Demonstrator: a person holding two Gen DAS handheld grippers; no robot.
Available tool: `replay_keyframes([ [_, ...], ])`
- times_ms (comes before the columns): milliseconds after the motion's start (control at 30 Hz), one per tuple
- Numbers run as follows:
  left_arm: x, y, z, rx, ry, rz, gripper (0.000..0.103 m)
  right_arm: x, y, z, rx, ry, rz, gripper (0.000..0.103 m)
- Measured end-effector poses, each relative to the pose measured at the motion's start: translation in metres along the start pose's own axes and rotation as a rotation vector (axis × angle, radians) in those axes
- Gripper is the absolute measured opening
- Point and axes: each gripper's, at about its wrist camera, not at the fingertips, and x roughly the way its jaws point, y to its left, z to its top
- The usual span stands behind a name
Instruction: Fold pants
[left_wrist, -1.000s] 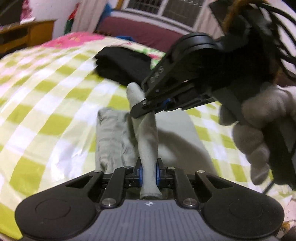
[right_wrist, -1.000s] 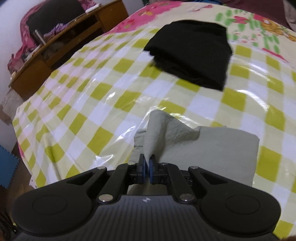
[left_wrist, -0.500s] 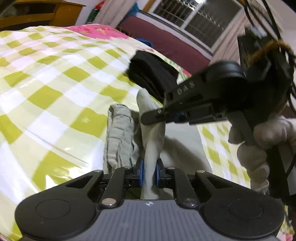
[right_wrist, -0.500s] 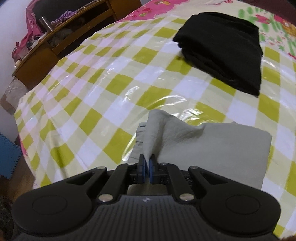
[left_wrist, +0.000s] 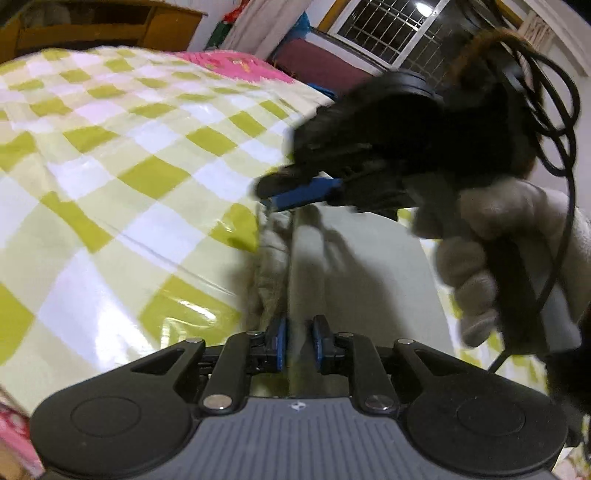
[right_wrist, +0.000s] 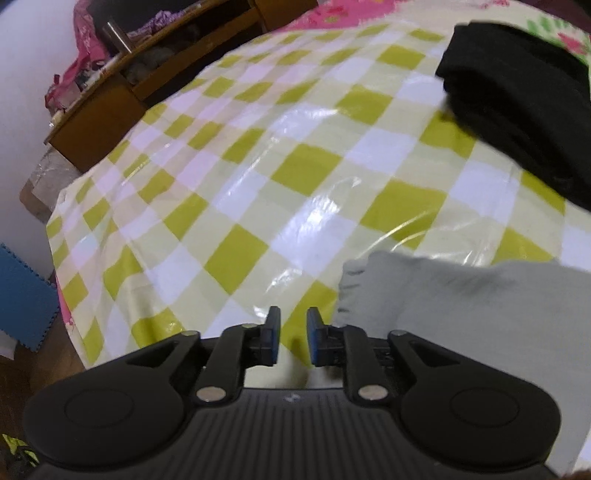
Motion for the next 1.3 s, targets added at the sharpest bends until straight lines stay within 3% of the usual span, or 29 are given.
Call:
replay_keyframes([
  [67, -0.004, 0.002, 0.003, 0.002, -0.02, 0.037, 0.036, -0.021, -0.008, -0.004, -0.01, -0.053, -0.006, 0.018],
  [167, -0.013, 0.001, 0.01, 0.021, -0.057, 0.062, 0.036, -0.054, -0.026, -0.02, -0.02, -0.123, -0.014, 0.031],
  [267, -0.02, -0.009, 0.014, 0.084, -0.081, 0.043, 0.037, -0.071, -0.039, -0.042, -0.05, -0.133, -0.066, 0.034],
  [433, -0.01, -0.035, 0.006, 0.222, -0.045, 0.046, 0.04, -0.064, -0.044, -0.066, -0.108, -0.098, -0.084, 0.035],
  [600, 0.016, -0.048, 0.015, 0.263, -0.044, 0.082, 0.04, -0.023, -0.04, -0.047, -0.1, -0.065, -0.05, 0.035],
  [733, 0.043, -0.044, 0.023, 0.271, 0.003, 0.129, 0.04, 0.007, -0.042, -0.029, -0.073, -0.035, -0.034, 0.036],
  [800, 0.054, -0.043, 0.02, 0.281, 0.032, 0.158, 0.04, 0.011, -0.041, -0.024, -0.091, -0.032, -0.016, 0.043],
  [867, 0.055, -0.044, 0.017, 0.292, 0.032, 0.163, 0.041, 0.007, -0.041, -0.021, -0.097, -0.034, -0.008, 0.042],
  [933, 0.05, -0.045, 0.017, 0.294, 0.024, 0.15, 0.041, -0.011, -0.043, -0.018, -0.135, -0.099, 0.005, 0.04],
  [1033, 0.046, -0.041, 0.018, 0.274, 0.021, 0.13, 0.041, -0.033, -0.048, -0.01, -0.277, -0.172, 0.009, 0.042],
  [1300, 0.044, -0.04, 0.022, 0.257, 0.043, 0.094, 0.047, 0.006, -0.054, 0.009, -0.502, 0.004, 0.057, 0.043],
])
